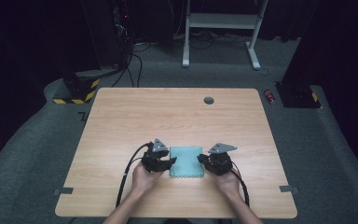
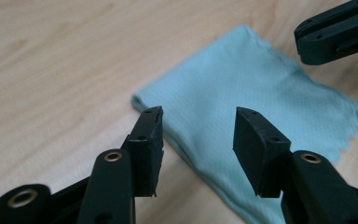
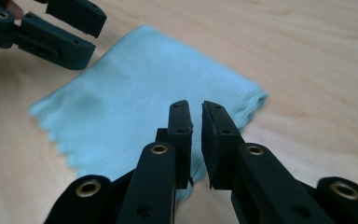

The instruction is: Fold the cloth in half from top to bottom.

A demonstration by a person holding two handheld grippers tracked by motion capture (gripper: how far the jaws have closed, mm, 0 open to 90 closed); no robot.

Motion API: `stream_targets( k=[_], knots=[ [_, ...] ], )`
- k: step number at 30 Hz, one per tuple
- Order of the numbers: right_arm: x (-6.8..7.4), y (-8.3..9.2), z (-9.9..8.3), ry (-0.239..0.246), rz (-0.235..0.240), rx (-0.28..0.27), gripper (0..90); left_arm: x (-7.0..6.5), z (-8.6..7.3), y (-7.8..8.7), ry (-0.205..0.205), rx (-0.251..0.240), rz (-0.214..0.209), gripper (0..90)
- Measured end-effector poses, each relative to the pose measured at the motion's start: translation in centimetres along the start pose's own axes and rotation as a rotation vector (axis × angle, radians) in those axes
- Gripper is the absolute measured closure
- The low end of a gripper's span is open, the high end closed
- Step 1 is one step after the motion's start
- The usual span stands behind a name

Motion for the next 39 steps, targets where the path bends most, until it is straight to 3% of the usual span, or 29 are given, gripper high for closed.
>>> stream_targets(
  k=[6, 10, 15, 18, 21, 28, 34, 39],
  knots=[
    [-1.5, -1.2, 1.7, -0.046, -0.025, -0.011, 82.3, 1.2, 1.2, -1.7, 0.065, -0.017, 0.037, 52.5],
    [-2.0, -2.4, 2.3, -0.065, -0.030, 0.000, 82.4, 1.7, 1.4, -3.3, 0.068, 0.036, 0.077, 52.5],
    [-3.0, -3.6, 2.5, -0.088, -0.049, 0.029, 82.3, 2.1, 1.5, -4.2, 0.056, 0.058, 0.124, 52.7],
    [-3.7, -3.7, 2.3, -0.111, -0.066, 0.038, 81.9, 2.4, 1.3, -4.3, 0.058, 0.060, 0.121, 52.4],
    [-4.0, -3.3, 2.3, -0.103, -0.091, 0.047, 78.6, 2.4, 1.4, -4.3, 0.054, 0.068, 0.120, 52.9],
    [-4.4, -3.4, 2.6, -0.117, -0.078, 0.056, 68.3, 2.2, 1.8, -4.4, 0.037, 0.091, 0.076, 62.8],
    [-4.4, -3.7, 2.6, -0.100, -0.050, 0.081, 83.7, 2.0, 2.1, -4.4, 0.014, 0.106, 0.044, 72.4],
    [-4.3, -3.6, 2.7, -0.083, -0.050, 0.079, 88.4, 2.2, 2.1, -4.4, 0.039, 0.104, 0.009, 84.5]
  ],
)
Point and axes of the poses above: each handheld gripper's, and its own axes: y roughly backward along the jaws, z roughly out of its top, x roughly to its left, the point moved 2 cm from there along -y, roughly forward along the jaws, and after that the axes turned 9 degrees about z, right-handed, at the moved point
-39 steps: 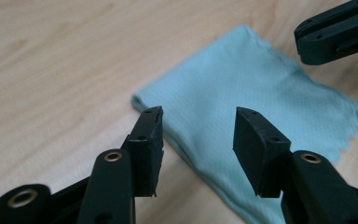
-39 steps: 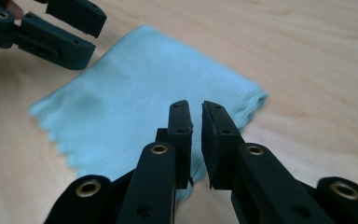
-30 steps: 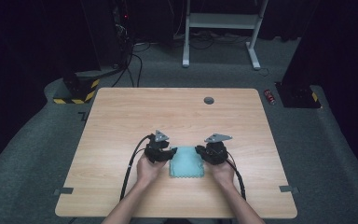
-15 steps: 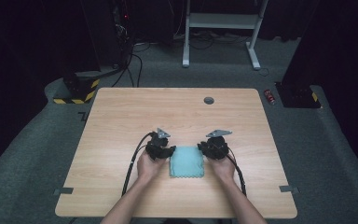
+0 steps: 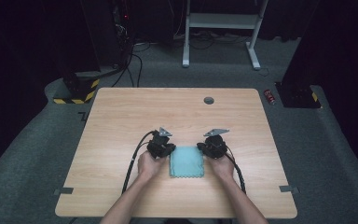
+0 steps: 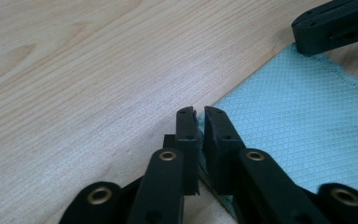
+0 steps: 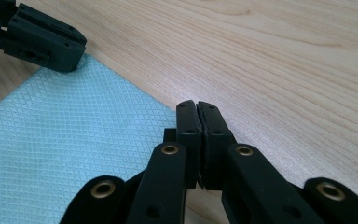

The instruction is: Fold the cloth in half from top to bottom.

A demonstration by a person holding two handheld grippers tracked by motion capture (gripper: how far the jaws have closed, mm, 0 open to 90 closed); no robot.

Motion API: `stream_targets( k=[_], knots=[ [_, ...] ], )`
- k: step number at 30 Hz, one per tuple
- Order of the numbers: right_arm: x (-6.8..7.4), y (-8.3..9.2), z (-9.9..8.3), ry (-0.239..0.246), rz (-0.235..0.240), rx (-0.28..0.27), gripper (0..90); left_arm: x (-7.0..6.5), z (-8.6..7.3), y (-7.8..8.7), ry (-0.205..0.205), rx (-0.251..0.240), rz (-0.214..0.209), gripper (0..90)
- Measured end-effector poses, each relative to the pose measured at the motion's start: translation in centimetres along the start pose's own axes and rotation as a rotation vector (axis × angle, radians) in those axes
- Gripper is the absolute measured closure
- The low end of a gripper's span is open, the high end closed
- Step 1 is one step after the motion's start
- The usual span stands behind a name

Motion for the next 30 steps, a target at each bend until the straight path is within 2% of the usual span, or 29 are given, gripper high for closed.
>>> stream_targets(
  k=[1, 5, 8, 9, 12, 14, 17, 23, 26, 28, 30],
  knots=[
    [0.0, 0.1, 0.1, 0.005, -0.001, -0.006, 88.5, 0.1, 0.0, 0.0, -0.007, 0.000, 0.001, 85.2],
    [0.0, 0.3, 0.2, 0.001, -0.005, -0.020, 88.5, 0.5, 0.1, -0.2, 0.040, -0.019, -0.025, 86.2],
    [-0.1, 0.1, 0.3, -0.005, -0.011, -0.014, 88.5, 0.7, 0.2, -0.2, 0.036, -0.020, -0.023, 86.3],
    [-0.2, 0.0, 0.3, 0.000, -0.014, -0.013, 88.5, 0.7, 0.3, -0.3, 0.019, -0.013, -0.017, 86.4],
    [-0.1, -0.1, 0.7, 0.003, -0.024, -0.011, 88.5, 0.9, 1.0, -0.1, 0.003, -0.019, -0.003, 86.4],
    [-0.2, -0.1, 0.9, -0.003, -0.033, -0.012, 88.5, 1.1, 1.1, -0.1, 0.012, -0.037, 0.000, 86.4],
    [-0.3, -0.3, 1.2, 0.003, -0.038, -0.012, 88.4, 1.3, 0.9, -0.7, 0.023, -0.029, 0.002, 86.2],
    [-0.5, -1.1, 1.1, -0.006, -0.058, -0.004, 87.4, 1.5, 0.9, -1.0, 0.018, -0.050, 0.034, 85.0],
    [-0.5, -0.9, 1.1, -0.011, -0.072, -0.012, 78.8, 1.4, 0.9, -0.3, 0.019, -0.056, 0.043, 74.4],
    [-0.4, -0.3, 1.1, -0.020, -0.066, -0.028, 76.5, 1.2, 0.9, 0.9, 0.013, -0.078, 0.041, 66.8],
    [0.0, 0.4, 0.9, -0.018, -0.054, -0.050, 75.8, 0.9, 0.7, 1.7, 0.018, -0.081, 0.031, 61.7]
  ],
)
Point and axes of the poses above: each handheld gripper's, and its own axes: y roughly backward along the jaws, z roughly out of its top, x roughly to its left, the point moved 2 cm from there along -y, roughly forward along the jaws, and after that the axes turned 9 degrees about z, right-handed, at the moved point
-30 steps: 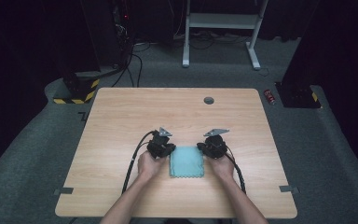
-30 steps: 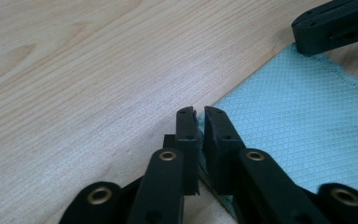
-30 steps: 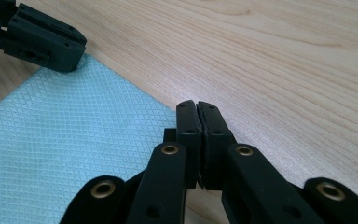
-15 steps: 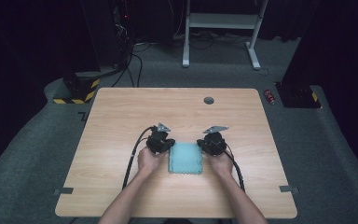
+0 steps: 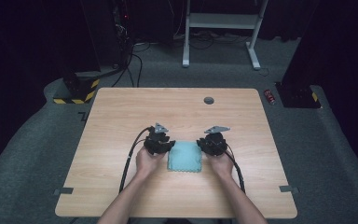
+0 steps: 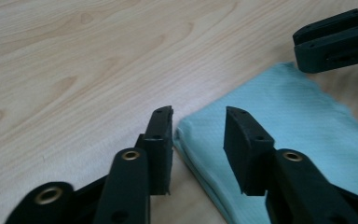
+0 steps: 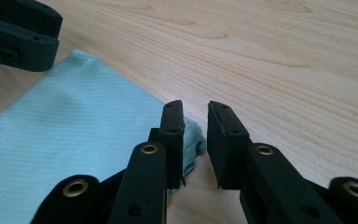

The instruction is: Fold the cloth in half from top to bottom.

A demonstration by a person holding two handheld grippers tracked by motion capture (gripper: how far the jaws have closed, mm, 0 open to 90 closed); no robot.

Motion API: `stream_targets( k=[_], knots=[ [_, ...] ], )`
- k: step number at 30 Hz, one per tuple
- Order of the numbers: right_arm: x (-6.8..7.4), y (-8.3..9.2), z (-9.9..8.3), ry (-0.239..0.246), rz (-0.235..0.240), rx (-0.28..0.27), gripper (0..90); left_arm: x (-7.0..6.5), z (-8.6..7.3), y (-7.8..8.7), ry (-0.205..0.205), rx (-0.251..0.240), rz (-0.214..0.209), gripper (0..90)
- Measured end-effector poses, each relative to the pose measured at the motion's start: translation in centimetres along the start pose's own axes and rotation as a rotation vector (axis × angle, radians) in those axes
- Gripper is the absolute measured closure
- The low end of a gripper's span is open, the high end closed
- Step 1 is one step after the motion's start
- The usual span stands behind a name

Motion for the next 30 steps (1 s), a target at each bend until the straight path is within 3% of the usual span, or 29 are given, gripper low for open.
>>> stream_targets(
  k=[5, 9, 13, 20, 30],
  knots=[
    [1.1, 1.0, -1.0, 0.029, 0.018, 0.002, 75.0, -1.0, -1.8, 1.2, -0.019, 0.038, 0.008, 54.7],
    [1.8, 1.6, -1.5, 0.040, 0.029, -0.004, 74.9, -1.2, -3.3, 1.9, -0.037, 0.041, 0.017, 52.1],
    [2.4, 2.0, -1.5, 0.072, 0.032, -0.005, 74.9, -0.9, -4.5, 2.0, -0.018, 0.057, 0.020, 51.9],
    [2.4, 2.7, -1.8, 0.069, 0.031, -0.019, 73.6, -0.4, -5.0, 2.6, 0.033, 0.027, 0.010, 49.3],
    [1.7, 5.1, -3.6, 0.037, 0.004, -0.064, 70.3, 0.6, -5.7, 5.0, 0.061, -0.045, 0.030, 46.3]
  ],
)
Point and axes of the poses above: each handheld gripper's, and its own axes: y roughly backward along the jaws, z roughly out of its top, x roughly to its left, the point moved 2 cm from there along -y, roughly forward along the jaws, and after that the axes turned 9 degrees about z, right-handed, at the moved point
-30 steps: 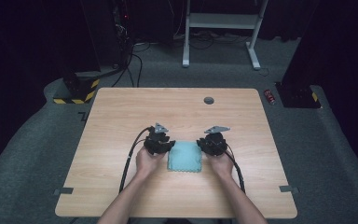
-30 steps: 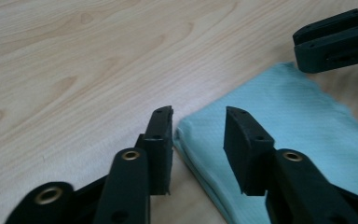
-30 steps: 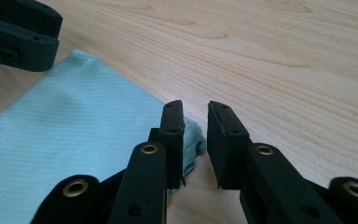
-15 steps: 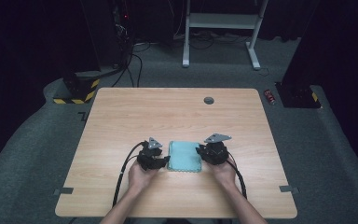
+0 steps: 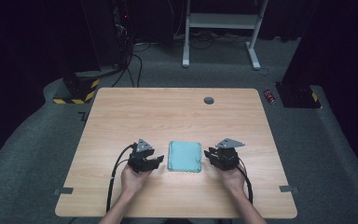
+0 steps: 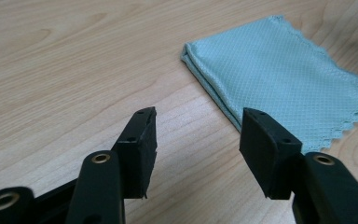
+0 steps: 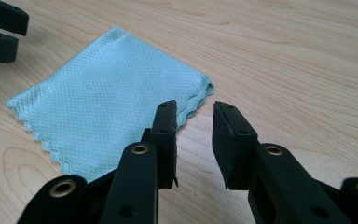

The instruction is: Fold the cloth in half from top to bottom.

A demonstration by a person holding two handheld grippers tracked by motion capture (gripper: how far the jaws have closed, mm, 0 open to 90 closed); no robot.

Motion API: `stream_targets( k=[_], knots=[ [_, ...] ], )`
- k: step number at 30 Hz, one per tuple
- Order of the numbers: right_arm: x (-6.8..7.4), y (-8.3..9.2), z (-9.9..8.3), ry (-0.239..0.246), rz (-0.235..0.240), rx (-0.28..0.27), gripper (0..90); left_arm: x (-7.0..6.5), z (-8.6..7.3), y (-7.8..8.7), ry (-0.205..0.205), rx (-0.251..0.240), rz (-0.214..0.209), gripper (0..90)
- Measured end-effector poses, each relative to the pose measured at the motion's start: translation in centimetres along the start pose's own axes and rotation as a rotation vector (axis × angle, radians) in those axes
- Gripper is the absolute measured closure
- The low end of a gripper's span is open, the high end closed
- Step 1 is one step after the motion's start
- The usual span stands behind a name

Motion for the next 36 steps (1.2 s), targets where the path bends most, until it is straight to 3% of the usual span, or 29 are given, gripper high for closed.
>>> stream_targets(
  k=[11, 27, 36],
  knots=[
    [-0.1, 1.7, -0.7, -0.015, -0.010, -0.047, 69.0, 0.9, -0.5, 1.7, 0.046, -0.057, 0.001, 43.9],
    [-0.5, 3.5, -1.7, -0.034, -0.032, -0.071, 67.6, 2.1, -1.7, 3.0, 0.094, -0.088, 0.002, 41.5],
    [-0.6, 4.1, -2.1, -0.039, -0.041, -0.080, 66.7, 2.7, -2.4, 3.5, 0.096, -0.088, 0.019, 40.9]
  ],
)
Point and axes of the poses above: each handheld gripper's, and its own axes: y roughly backward along the jaws, z roughly out of its top, x roughly to its left, the point moved 2 cm from there along -y, roughly forward along the jaws, and after that the axes turned 9 degrees about z, right-handed, at the moved point
